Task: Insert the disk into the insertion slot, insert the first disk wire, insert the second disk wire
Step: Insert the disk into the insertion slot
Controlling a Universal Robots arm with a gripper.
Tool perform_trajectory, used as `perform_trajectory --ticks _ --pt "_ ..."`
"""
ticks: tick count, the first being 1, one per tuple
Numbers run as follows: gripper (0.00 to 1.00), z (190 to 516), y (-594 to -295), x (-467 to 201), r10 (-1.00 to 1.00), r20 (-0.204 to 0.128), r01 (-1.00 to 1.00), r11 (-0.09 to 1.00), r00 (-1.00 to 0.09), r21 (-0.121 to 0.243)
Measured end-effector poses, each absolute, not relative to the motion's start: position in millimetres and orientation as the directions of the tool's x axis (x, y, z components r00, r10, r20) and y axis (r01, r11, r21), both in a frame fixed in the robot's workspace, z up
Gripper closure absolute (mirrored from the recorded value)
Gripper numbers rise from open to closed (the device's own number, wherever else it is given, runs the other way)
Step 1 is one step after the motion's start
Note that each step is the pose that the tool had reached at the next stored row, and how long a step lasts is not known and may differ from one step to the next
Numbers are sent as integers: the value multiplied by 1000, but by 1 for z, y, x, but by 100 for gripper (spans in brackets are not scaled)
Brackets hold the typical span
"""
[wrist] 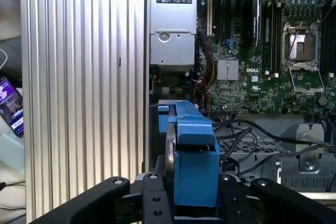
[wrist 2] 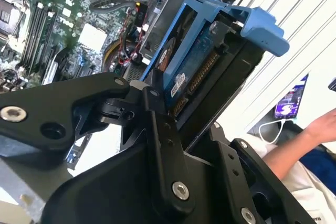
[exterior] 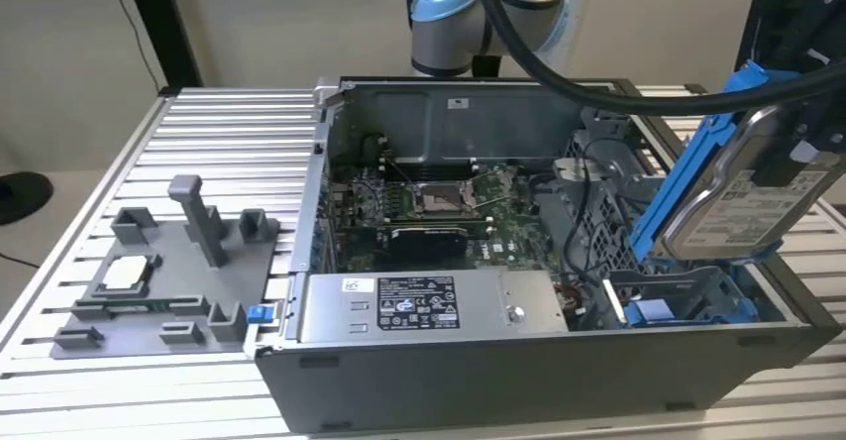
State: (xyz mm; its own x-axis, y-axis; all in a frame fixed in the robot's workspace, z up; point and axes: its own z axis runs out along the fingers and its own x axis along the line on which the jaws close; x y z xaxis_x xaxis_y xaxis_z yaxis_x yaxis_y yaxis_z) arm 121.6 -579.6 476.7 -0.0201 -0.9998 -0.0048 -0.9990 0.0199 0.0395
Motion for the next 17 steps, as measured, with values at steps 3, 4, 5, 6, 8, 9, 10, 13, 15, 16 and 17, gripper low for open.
perform_trajectory --ticks 3,4,5,6,8,9,10,13,15,16,17 --pt "100 475 -580 122 -1000 -5 -999 20 -20 39" --pt "100 474 -580 122 -1000 -5 -999 20 -20 39" --pt "100 473 -580 122 -1000 -5 -999 20 -20 39" --pt "100 472 -580 122 -1000 -5 -999 20 -20 39" --pt "100 470 -580 122 -1000 -5 -999 21 -21 39" --pt "100 469 -580 122 -1000 -5 -999 23 -23 39" --pt "100 468 -580 122 -1000 -5 -999 23 -24 39" --pt "100 466 -580 122 -1000 -6 -999 29 -29 39" --pt "100 464 -580 122 -999 -6 -999 37 -38 39" --pt "100 463 -580 122 -999 -7 -998 43 -43 39" --pt "100 462 -580 122 -999 -7 -998 50 -51 40"
